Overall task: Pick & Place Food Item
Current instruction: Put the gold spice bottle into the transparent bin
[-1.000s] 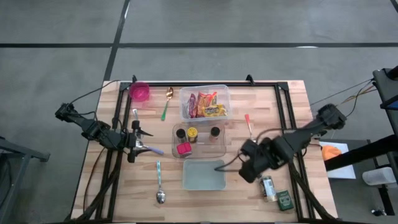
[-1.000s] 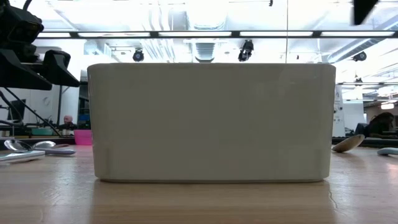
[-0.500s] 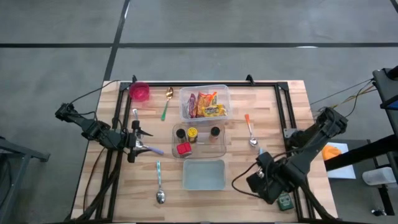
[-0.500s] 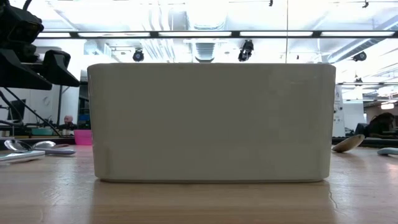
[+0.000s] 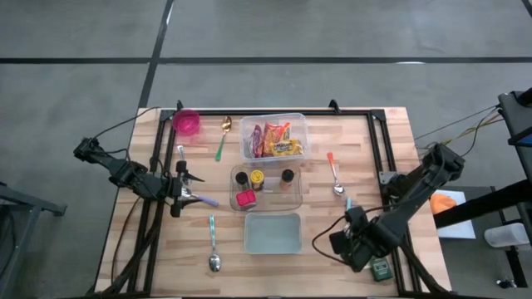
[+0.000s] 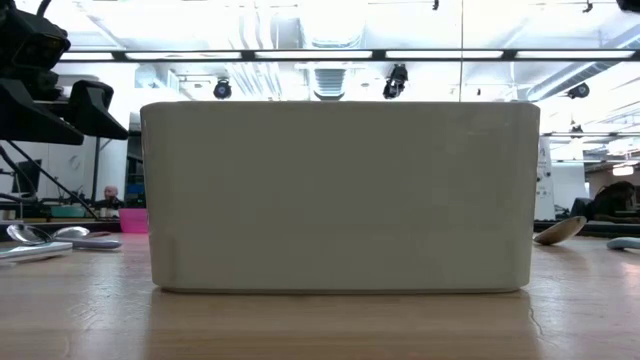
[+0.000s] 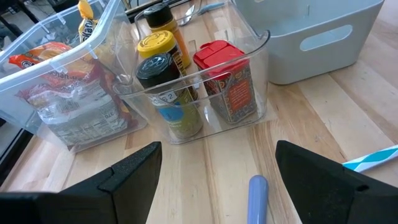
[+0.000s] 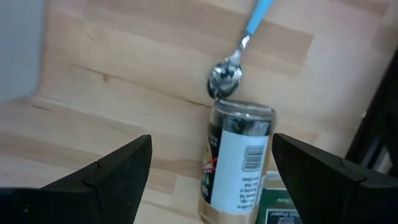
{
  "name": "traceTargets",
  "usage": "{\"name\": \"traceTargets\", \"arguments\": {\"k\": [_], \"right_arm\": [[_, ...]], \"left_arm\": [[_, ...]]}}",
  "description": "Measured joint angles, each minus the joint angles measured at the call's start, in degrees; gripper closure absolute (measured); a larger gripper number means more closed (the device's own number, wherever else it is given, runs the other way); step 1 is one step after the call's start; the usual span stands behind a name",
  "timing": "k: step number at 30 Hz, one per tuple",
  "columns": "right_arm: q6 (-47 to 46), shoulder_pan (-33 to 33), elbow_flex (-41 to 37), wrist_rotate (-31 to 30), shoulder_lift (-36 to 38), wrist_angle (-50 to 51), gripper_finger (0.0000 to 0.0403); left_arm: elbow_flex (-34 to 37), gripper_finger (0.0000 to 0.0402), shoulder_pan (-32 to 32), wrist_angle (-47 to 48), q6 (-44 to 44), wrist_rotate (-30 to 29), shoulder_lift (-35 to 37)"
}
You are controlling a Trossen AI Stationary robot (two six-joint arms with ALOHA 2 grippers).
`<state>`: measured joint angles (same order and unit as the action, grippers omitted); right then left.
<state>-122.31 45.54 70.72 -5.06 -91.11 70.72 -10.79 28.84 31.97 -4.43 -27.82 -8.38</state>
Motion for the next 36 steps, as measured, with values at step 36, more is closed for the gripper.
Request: {"name": "traceTargets", "arguments": {"k": [36], "right_arm": [[-4.7, 0.0, -19.2, 8.0, 0.0, -21.4, 0.0074]], "left_arm": [[0.0, 0.0085, 0.0, 0.0, 0.0, 0.0, 0.0]]}}
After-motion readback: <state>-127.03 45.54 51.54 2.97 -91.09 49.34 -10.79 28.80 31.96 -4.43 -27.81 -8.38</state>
